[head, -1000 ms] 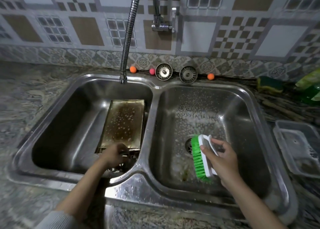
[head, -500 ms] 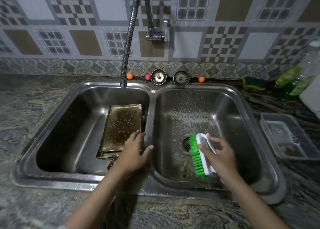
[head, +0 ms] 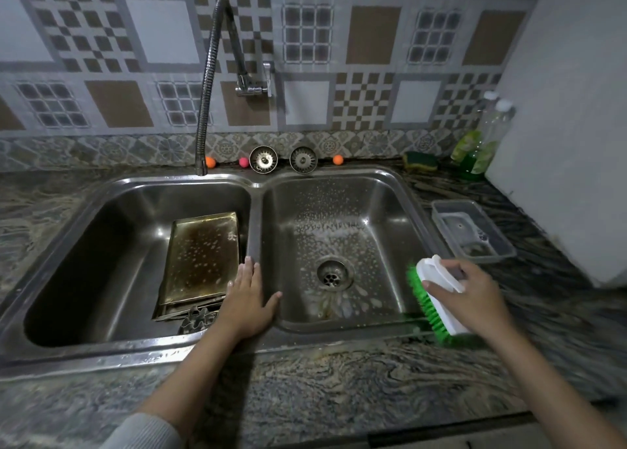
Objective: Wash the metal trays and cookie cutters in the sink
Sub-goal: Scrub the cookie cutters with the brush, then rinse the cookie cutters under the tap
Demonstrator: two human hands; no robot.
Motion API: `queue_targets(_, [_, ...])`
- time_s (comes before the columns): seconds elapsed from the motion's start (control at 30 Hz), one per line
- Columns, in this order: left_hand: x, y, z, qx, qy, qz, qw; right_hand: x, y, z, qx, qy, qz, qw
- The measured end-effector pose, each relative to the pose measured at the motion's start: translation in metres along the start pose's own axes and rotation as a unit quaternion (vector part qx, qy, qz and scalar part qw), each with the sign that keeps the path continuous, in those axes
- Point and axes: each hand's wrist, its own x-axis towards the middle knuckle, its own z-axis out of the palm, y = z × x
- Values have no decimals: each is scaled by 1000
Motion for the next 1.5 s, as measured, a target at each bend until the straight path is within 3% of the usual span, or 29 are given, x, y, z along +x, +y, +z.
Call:
queue_targets(0.2, [-2, 2, 0, 8, 11, 2, 1000, 14, 44, -54, -113, 34, 25, 993])
queue_targets(0.4, [-1, 2, 1, -7, 8, 0, 1000, 32, 69, -63, -202, -16, 36, 979])
queue_targets(0.53, [0, 2, -1, -20, 14, 5, 1000, 36, 61, -64, -330, -71, 77, 938])
queue_targets(0.6, [0, 1, -2, -52, 15, 9, 998, 34, 48, -62, -417, -64, 94, 902])
queue_targets(0.67, [2, -3, -3, -98, 37, 23, 994, 31, 29, -53, -446, -37, 70, 892])
queue_targets(0.87, [12, -3, -38, -170, 206, 103, 958, 44, -56, 6, -294, -22, -127, 947])
queue_targets(1.03, [34, -19, -115, -229, 320, 189, 899, 77, -154, 84, -161, -25, -188, 969])
queue_targets(1.13, [58, -39, -155, -246, 368, 183, 878, 105, -211, 123, -100, -15, -224, 969])
queue_targets(1.5, [138, -73, -220, -375, 188, 210, 883, 224, -340, 180, -17, 0, -244, 970])
